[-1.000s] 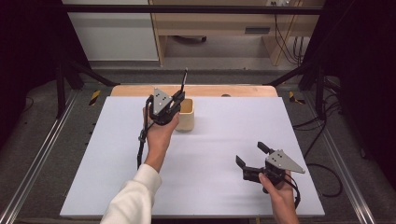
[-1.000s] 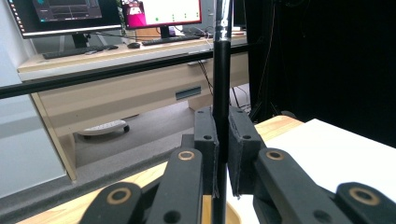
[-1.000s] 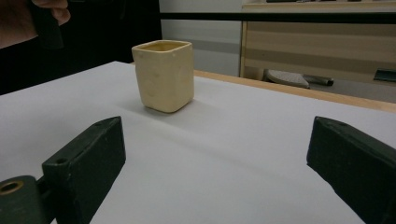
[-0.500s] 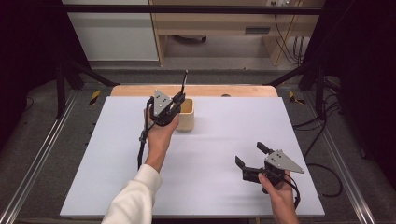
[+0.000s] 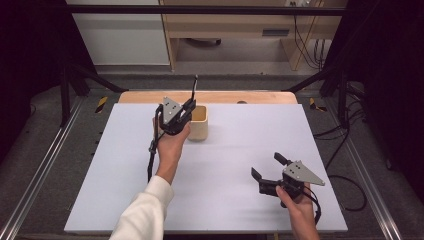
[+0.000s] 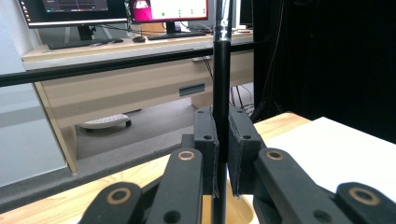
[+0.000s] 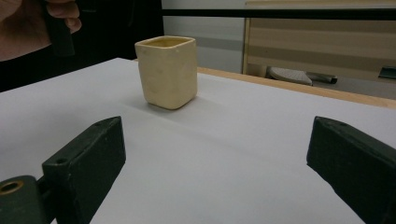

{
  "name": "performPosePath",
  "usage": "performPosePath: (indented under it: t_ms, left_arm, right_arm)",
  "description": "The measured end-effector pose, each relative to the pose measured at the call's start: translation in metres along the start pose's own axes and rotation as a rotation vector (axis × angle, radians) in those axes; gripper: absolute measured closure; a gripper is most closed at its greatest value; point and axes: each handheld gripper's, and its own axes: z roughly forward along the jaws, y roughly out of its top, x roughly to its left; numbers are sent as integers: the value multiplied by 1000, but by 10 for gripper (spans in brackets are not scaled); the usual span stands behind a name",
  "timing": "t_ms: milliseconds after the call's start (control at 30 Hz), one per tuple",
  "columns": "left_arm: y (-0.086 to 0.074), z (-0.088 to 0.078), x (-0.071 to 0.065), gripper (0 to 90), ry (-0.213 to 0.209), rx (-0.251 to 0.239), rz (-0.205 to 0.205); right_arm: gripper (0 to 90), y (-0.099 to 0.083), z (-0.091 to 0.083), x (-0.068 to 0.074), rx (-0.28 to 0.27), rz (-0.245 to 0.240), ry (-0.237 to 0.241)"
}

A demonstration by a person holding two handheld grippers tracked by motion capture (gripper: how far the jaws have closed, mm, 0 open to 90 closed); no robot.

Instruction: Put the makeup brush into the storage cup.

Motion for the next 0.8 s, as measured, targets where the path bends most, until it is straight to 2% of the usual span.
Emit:
performPosePath:
  t_ms: [333,800]
  left_arm:
    - [-10,11,2,835,8,-3,-19]
    - [-11,11,4,836,24,-10,-13]
  right_arm:
    - [50,-1,0,1,6,2,2]
    - [48,-1,1,2,4,2,6]
